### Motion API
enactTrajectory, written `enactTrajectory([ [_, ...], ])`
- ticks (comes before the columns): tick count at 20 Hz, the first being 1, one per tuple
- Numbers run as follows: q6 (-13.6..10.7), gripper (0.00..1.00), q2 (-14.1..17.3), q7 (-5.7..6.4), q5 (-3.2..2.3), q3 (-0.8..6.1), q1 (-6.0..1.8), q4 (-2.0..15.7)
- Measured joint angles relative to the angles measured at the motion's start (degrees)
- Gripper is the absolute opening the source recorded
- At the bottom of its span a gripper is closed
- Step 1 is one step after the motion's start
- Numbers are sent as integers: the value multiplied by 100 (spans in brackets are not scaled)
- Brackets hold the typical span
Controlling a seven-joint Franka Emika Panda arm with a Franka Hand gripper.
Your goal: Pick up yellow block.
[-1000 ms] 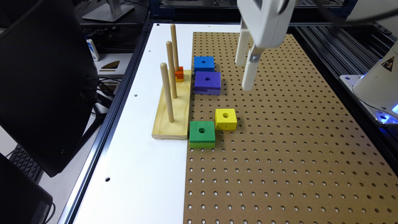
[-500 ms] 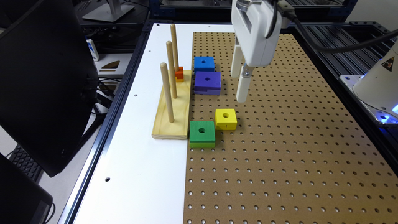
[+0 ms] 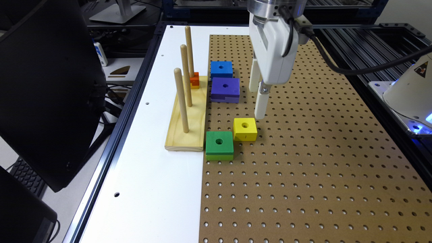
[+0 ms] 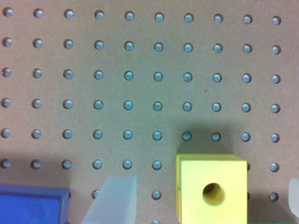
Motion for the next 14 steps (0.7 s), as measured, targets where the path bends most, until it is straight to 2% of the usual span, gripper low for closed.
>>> enactTrajectory([
  [9,5,100,30,0,0,14,2,130],
  [14,11,100,205,0,0,21,5,282],
])
